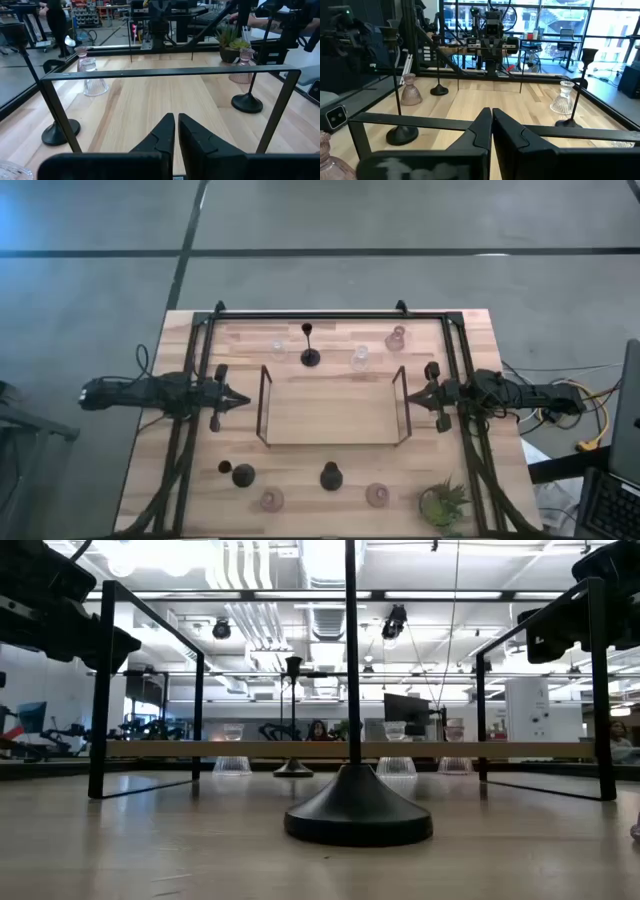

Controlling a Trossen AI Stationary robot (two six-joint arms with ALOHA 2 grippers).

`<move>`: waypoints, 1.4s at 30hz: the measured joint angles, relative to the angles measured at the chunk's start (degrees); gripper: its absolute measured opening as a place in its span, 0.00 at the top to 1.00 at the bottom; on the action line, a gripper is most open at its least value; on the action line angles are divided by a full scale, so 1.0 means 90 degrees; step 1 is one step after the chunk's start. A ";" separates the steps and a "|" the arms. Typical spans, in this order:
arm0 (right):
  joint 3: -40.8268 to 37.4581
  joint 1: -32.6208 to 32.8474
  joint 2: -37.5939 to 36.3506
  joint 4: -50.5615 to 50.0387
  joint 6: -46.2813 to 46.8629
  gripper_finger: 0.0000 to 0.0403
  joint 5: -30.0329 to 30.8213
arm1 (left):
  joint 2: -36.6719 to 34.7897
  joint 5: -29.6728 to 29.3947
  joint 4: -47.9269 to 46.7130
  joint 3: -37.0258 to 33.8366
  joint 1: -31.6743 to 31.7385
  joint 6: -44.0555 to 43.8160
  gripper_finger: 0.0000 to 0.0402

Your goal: Pick & Place candle stick holders

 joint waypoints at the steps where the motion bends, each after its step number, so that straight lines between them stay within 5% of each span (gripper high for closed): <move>1: -0.0001 -0.0001 0.0000 0.0001 0.0000 0.98 -0.0001 | 0.0000 0.0000 0.0000 0.0000 0.0002 0.0000 0.93; 30: -0.0017 -0.0001 0.0006 0.0284 -0.0220 0.98 0.0003 | -0.0001 0.0000 -0.0001 -0.0001 0.0000 0.0001 0.93; 42: -0.0013 -0.0004 0.0017 0.4437 -0.0669 0.98 0.0513 | -0.0002 -0.0001 0.0000 -0.0002 0.0002 0.0000 0.93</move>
